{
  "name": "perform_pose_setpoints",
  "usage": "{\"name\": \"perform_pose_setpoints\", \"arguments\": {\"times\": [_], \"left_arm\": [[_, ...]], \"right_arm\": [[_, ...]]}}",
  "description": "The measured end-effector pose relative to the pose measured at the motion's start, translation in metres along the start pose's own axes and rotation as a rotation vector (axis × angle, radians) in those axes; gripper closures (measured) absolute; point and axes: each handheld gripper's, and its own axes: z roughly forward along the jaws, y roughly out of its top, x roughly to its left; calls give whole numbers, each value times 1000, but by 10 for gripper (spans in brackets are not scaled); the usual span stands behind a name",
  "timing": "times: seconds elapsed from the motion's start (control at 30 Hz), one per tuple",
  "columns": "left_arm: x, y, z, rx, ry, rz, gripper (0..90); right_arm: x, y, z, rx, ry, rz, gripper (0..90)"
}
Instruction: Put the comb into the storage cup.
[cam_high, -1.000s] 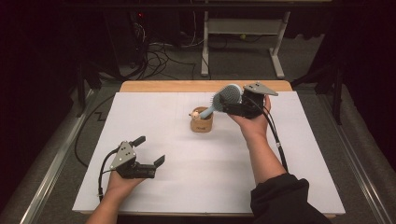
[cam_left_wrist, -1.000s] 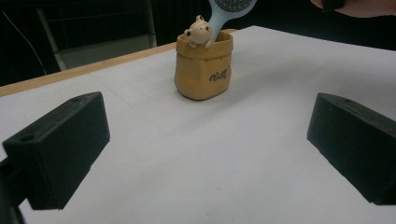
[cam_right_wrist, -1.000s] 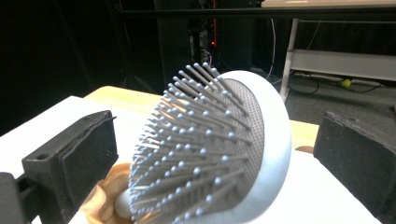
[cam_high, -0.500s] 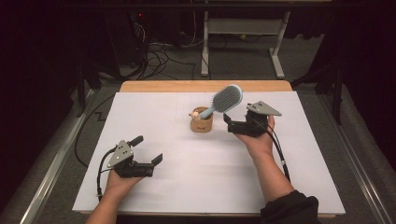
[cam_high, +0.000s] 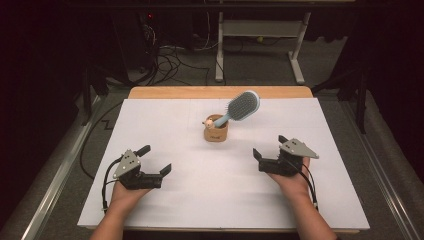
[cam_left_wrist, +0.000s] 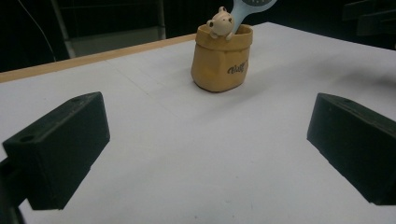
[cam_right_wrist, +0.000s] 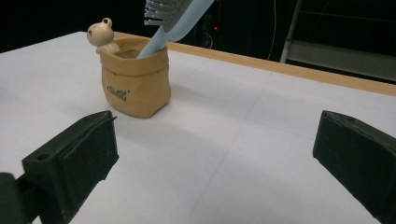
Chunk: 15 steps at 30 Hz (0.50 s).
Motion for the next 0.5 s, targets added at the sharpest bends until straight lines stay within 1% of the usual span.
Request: {"name": "perform_pose_setpoints", "arguments": {"times": [0.13, 0.23, 0.3, 0.37, 0.5], "left_arm": [[-1, 0, -2, 2, 5, 2, 0], [-2, -1, -4, 5, 3, 5, 0], [-2, -2, -5, 5, 4, 3, 0], [-1, -4, -7, 6, 6, -4, 0], [2, -8, -11, 11, 14, -31, 0]], "right_arm": [[-7, -14, -24, -23, -5, 5, 5], [-13, -22, -42, -41, -29, 2, 5], [-17, -25, -53, -63, -40, 6, 5], [-23, -27, -64, -80, -41, 24, 5], [-30, -31, -83, -96, -61, 44, 5]]}}
